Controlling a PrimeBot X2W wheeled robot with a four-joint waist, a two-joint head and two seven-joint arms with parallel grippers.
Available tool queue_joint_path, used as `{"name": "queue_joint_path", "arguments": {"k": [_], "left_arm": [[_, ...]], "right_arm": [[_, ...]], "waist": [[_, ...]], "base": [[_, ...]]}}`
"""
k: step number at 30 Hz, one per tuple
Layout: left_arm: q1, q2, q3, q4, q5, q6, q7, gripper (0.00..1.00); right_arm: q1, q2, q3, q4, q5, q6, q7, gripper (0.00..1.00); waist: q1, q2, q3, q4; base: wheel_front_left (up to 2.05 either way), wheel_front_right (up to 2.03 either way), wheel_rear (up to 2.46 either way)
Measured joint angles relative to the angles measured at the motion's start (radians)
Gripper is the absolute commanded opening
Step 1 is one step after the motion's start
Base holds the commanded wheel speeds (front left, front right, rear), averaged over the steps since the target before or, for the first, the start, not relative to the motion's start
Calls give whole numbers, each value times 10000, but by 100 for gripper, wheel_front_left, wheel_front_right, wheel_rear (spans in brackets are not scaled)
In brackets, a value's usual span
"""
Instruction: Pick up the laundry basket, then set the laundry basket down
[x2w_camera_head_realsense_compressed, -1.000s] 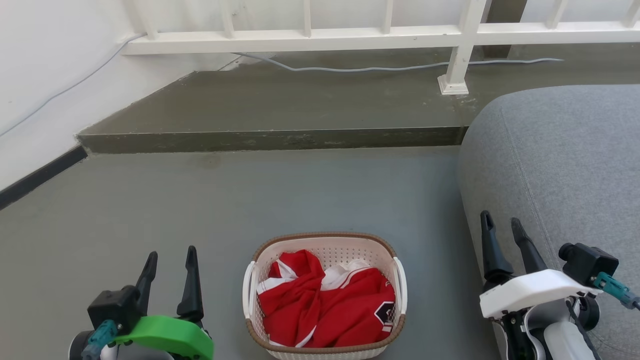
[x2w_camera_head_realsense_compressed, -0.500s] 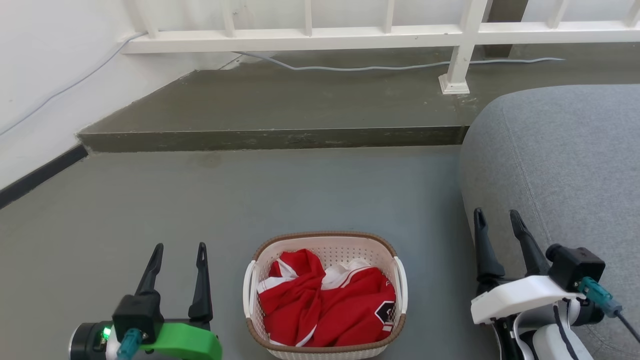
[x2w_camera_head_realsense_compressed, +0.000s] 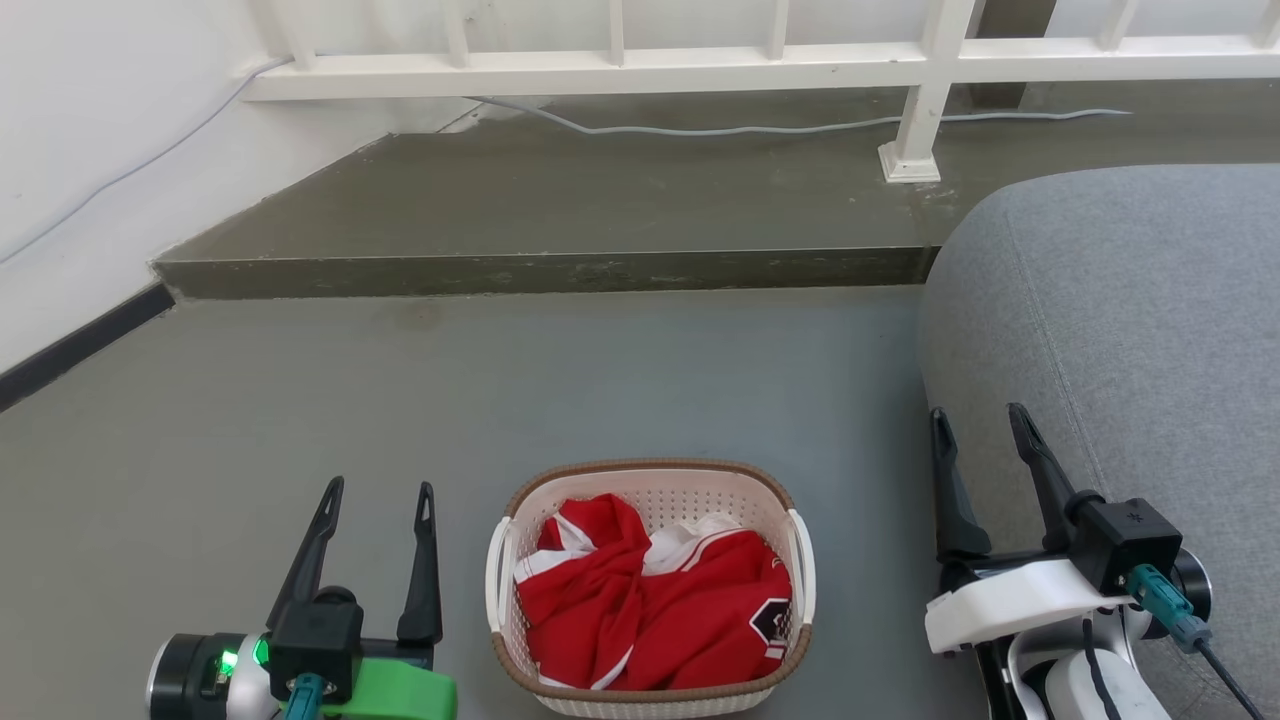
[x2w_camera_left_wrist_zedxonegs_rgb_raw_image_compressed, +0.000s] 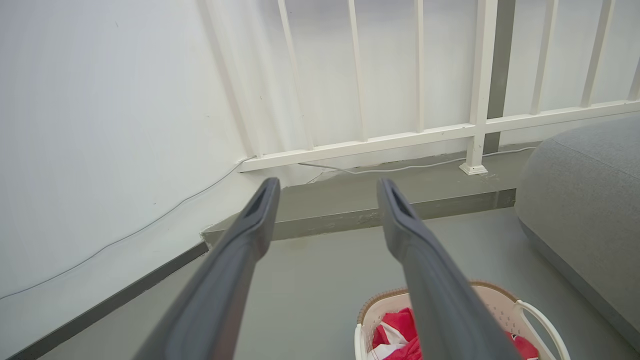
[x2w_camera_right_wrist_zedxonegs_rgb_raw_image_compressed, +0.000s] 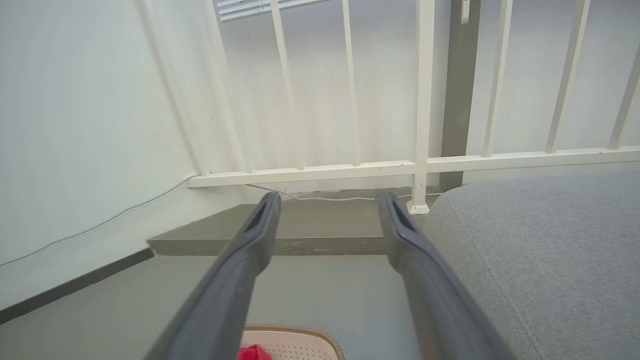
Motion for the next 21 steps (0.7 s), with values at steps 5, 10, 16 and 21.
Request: {"name": "queue_joint_path", "arguments": {"k": [5,10,16,21], "left_arm": [[4,0,-8,109,-17,0,0,100],[4,-2,-4,138,-92,0,2,100],[3,-2,-4,138,-150,0,2,100],[3,-4,-4,142,-165,-2,2,100]], "right_arm": [[0,-10,2,2,0,-59,0,100],[1,-12,10,2,4,-59,0,100],[1,-12,42,12,19,-59,0,100],[1,-12,65,25,23,-61,0,100]], "waist": [[0,0,22,1],[0,0,38,10],[0,0,58,19],[0,0,89,20]], "base": [[0,0,0],[0,0,0],[0,0,0],[0,0,0]]}}
